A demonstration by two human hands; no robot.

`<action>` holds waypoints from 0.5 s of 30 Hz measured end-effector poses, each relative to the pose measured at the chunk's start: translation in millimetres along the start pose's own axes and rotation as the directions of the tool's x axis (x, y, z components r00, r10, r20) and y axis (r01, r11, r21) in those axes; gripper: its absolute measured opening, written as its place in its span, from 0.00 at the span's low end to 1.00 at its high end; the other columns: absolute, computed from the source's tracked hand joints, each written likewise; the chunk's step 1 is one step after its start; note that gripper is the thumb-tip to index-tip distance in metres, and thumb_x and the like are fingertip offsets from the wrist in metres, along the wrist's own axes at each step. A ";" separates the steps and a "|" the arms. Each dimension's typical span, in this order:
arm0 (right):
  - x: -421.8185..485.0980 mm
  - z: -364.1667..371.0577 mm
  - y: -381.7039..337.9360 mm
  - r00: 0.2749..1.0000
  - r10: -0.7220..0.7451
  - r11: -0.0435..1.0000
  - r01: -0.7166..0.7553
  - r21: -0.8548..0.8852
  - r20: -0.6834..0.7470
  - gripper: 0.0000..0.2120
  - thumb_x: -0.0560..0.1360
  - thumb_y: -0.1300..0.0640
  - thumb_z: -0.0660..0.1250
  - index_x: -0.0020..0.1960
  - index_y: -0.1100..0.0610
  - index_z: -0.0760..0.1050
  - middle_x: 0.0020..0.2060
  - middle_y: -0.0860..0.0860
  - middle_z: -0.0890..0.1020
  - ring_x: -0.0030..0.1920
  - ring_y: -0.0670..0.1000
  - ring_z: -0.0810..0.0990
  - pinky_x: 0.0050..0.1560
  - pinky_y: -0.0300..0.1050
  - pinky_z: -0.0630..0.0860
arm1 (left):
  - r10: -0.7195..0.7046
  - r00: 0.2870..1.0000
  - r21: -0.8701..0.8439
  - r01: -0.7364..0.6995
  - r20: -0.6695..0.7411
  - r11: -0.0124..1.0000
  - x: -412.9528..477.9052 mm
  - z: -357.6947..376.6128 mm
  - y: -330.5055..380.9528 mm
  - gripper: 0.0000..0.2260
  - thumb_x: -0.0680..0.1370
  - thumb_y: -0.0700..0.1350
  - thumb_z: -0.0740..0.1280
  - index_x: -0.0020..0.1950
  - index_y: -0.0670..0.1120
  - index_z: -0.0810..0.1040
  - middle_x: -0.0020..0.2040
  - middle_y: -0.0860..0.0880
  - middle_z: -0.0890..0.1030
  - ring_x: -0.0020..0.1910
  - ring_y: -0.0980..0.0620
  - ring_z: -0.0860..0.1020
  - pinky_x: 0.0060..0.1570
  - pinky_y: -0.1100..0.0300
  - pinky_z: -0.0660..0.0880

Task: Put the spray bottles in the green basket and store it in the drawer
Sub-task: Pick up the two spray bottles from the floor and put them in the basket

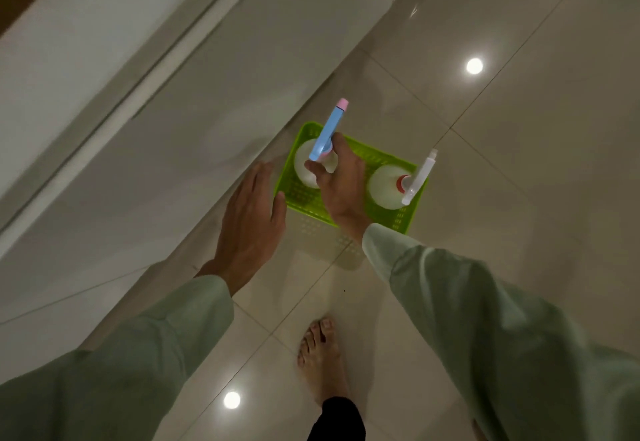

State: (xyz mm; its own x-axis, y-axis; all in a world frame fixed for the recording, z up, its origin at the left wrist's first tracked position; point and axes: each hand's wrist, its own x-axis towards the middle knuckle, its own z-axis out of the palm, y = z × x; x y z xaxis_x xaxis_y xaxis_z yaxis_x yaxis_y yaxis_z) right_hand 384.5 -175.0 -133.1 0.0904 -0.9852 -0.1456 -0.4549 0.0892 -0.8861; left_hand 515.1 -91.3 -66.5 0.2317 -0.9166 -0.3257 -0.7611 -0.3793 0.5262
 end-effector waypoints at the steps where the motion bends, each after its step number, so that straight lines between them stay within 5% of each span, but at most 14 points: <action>1: 1.0 1.1 1.8 1.000 -0.008 1.000 0.008 0.002 -0.001 0.17 0.73 0.62 0.75 0.59 0.62 0.77 0.42 0.46 0.79 0.41 0.48 0.75 0.40 0.40 0.67 | 0.001 1.000 0.001 -0.001 -0.001 1.000 0.6 1.2 -2.3 0.23 0.81 0.41 0.60 0.75 0.39 0.64 0.75 0.40 0.67 0.76 0.43 0.65 0.74 0.47 0.63; 8: 10.7 4.3 8.2 0.999 -0.048 0.998 0.049 -0.026 0.024 0.16 0.70 0.68 0.75 0.56 0.61 0.78 0.39 0.43 0.76 0.38 0.36 0.75 0.38 0.27 0.65 | -0.004 1.000 -0.008 0.004 -0.006 1.000 1.7 6.4 -7.8 0.23 0.81 0.41 0.60 0.76 0.40 0.63 0.76 0.41 0.66 0.76 0.45 0.64 0.74 0.49 0.62; 15: 9.4 3.3 16.0 0.997 -0.069 0.994 0.072 -0.077 0.044 0.18 0.67 0.71 0.73 0.56 0.63 0.78 0.43 0.54 0.84 0.43 0.49 0.78 0.40 0.28 0.68 | -0.018 1.000 -0.022 0.017 -0.022 1.000 2.3 5.6 -5.5 0.23 0.81 0.41 0.60 0.76 0.40 0.63 0.76 0.41 0.66 0.76 0.45 0.64 0.74 0.49 0.62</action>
State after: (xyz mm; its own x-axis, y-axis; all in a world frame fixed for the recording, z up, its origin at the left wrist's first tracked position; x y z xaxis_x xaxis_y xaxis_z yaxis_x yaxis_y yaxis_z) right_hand 381.0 -182.3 -150.1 0.1607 -0.9815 -0.1036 -0.5138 0.0065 -0.8579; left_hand 516.4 -90.6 -74.6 0.2582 -0.9122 -0.3180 -0.7432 -0.3979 0.5379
